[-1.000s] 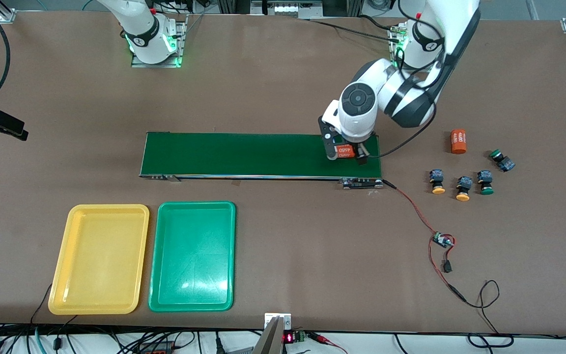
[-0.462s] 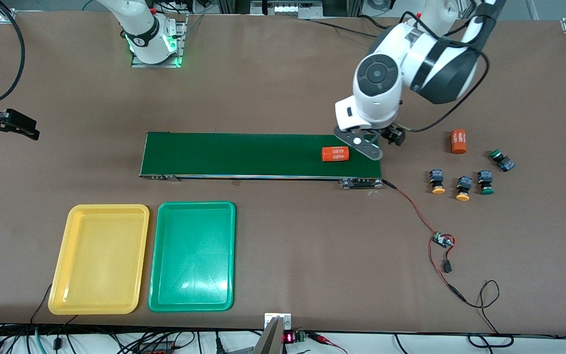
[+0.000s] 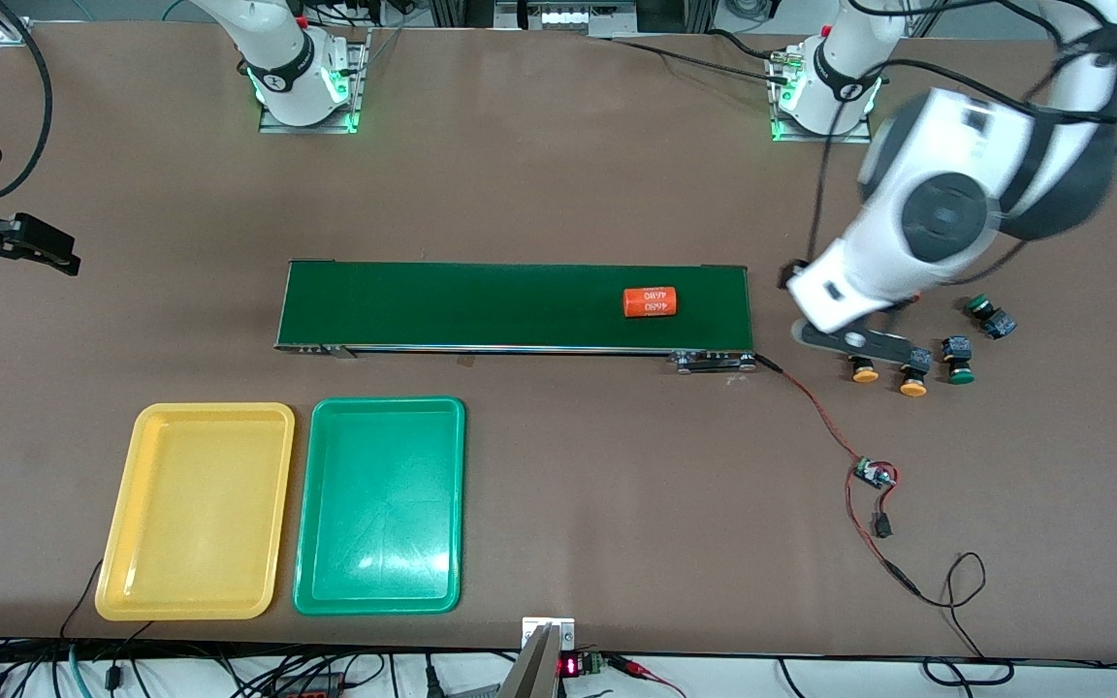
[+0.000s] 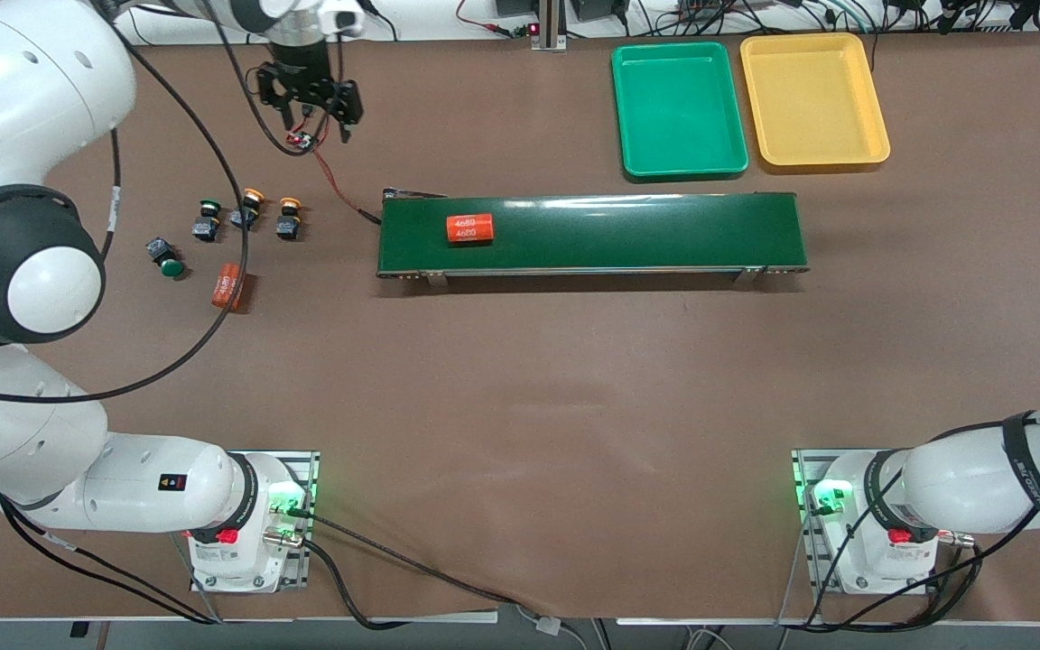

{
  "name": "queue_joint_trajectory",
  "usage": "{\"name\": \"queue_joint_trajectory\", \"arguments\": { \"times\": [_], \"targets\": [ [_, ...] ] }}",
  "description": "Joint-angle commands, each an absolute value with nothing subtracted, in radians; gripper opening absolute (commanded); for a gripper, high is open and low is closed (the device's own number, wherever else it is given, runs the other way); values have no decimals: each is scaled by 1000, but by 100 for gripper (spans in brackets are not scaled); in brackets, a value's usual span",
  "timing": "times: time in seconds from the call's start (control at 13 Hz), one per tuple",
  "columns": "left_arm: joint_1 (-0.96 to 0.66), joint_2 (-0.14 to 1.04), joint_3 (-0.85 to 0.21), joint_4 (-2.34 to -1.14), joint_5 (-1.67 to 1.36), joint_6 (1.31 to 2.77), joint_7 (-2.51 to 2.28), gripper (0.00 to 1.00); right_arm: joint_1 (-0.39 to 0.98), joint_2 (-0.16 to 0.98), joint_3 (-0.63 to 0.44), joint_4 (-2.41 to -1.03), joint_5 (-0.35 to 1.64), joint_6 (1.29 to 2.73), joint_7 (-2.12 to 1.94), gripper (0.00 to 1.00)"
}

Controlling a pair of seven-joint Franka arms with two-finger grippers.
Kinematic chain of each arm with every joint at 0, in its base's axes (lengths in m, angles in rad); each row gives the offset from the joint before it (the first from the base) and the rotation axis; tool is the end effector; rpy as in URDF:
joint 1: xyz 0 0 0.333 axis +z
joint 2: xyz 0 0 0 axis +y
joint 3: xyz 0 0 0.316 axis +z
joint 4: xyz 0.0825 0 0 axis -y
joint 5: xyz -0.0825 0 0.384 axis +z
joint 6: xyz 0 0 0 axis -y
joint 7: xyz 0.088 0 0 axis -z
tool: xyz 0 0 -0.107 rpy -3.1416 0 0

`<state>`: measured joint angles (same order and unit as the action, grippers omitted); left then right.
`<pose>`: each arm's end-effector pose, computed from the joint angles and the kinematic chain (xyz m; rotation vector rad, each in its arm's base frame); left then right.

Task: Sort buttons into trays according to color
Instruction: 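Move the left gripper back over a yellow-capped button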

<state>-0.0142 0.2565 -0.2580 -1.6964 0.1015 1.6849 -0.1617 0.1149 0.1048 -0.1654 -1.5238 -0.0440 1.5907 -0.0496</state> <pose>0.5862 -0.1420 0.4292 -3.0236 0.2053 0.3741 0.5860 -0.0293 0.5895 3.0817 0.0021 -0.0609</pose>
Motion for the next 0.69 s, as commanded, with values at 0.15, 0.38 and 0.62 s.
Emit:
{"name": "queue_joint_trajectory", "arguments": {
  "times": [0.15, 0.38, 0.62],
  "targets": [
    [-3, 264, -153, -1839, 74, 1915, -167, 100, 114, 86, -160, -1534, 12, 1577, -54, 100],
    [32, 299, -149, -1939, 77, 2112, -128, 100, 109, 69, -160, -1558, 12, 1588, -51, 100],
    [32, 325, -88, -2055, 78, 2314, -17, 100, 107, 45, -161, -1595, 12, 1609, -51, 100]
  ]
}}
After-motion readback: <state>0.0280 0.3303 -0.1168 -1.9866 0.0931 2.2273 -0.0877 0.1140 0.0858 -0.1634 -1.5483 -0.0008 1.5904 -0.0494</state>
